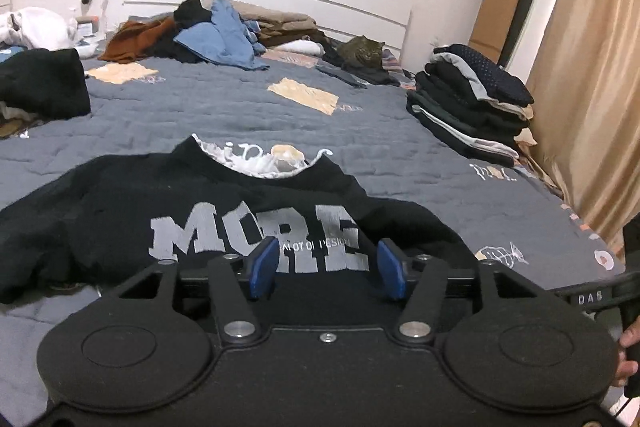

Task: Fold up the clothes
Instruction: 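Spread the sweatshirt flat with the left gripper, showing the MORE print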

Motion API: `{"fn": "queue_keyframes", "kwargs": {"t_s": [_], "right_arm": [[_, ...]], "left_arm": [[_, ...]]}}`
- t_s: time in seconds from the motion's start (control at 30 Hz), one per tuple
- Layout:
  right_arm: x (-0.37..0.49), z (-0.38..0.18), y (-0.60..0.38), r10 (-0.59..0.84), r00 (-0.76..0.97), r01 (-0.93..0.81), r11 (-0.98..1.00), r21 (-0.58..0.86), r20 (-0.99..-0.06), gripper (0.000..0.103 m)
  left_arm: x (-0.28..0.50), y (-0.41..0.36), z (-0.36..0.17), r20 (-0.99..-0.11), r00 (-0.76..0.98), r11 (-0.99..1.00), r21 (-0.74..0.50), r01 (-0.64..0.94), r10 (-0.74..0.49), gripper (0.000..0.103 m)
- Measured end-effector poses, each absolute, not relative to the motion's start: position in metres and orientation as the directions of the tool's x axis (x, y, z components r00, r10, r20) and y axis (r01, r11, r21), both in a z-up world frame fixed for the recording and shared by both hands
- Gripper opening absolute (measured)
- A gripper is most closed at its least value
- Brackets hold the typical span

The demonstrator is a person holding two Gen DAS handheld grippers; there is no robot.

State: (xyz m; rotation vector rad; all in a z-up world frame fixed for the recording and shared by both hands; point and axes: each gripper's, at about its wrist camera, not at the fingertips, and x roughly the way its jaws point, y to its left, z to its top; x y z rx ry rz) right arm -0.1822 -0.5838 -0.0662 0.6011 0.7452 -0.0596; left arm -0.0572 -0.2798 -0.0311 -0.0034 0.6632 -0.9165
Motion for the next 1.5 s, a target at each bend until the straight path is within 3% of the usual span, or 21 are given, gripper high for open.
{"fn": "queue_keyframes", "kwargs": {"t_s": [0.1,0.53,0.6,0.67,0.7,0.97,1.13,1.2,1.33,1.5], "right_arm": [[-0.182,-0.071,-0.585,0.167,0.739,0.277,0.808,0.52,-0.653,0.045],[-0.17,-0.1,-0.596,0.168,0.779,0.387,0.628,0.675,-0.604,0.044],[-0.169,-0.101,-0.599,0.149,0.801,0.388,0.608,0.693,-0.58,0.036],[-0.17,-0.099,-0.602,0.12,0.824,0.39,0.587,0.709,-0.553,0.0],[-0.17,-0.098,-0.605,0.104,0.836,0.391,0.577,0.717,-0.539,0.0],[-0.182,-0.085,-0.632,0.036,0.848,0.43,0.539,0.725,-0.529,0.0],[-0.187,-0.078,-0.64,0.039,0.84,0.433,0.553,0.712,-0.541,0.007],[-0.187,-0.076,-0.632,0.072,0.823,0.426,0.577,0.697,-0.563,0.013],[-0.188,-0.077,-0.62,0.131,0.809,0.401,0.589,0.702,-0.572,0.038],[-0.188,-0.084,-0.614,0.186,0.793,0.402,0.556,0.727,-0.581,0.04]], "left_arm": [[-0.06,-0.281,-0.034,-0.531,0.428,0.623,-0.262,0.737,-0.731,0.06],[-0.068,-0.287,-0.042,-0.534,0.425,0.612,-0.236,0.755,-0.731,0.061],[-0.066,-0.287,-0.043,-0.538,0.424,0.616,-0.244,0.749,-0.728,0.061],[-0.064,-0.287,-0.044,-0.541,0.423,0.618,-0.248,0.745,-0.727,0.061],[-0.063,-0.287,-0.044,-0.541,0.424,0.62,-0.25,0.744,-0.726,0.061],[-0.05,-0.285,-0.047,-0.549,0.42,0.634,-0.283,0.719,-0.722,0.061],[-0.045,-0.287,-0.052,-0.565,0.403,0.632,-0.293,0.718,-0.72,0.061],[-0.046,-0.288,-0.052,-0.567,0.396,0.628,-0.299,0.718,-0.722,0.061],[-0.05,-0.289,-0.051,-0.563,0.387,0.617,-0.299,0.728,-0.73,0.061],[-0.053,-0.29,-0.05,-0.562,0.381,0.609,-0.298,0.735,-0.734,0.061]]}}
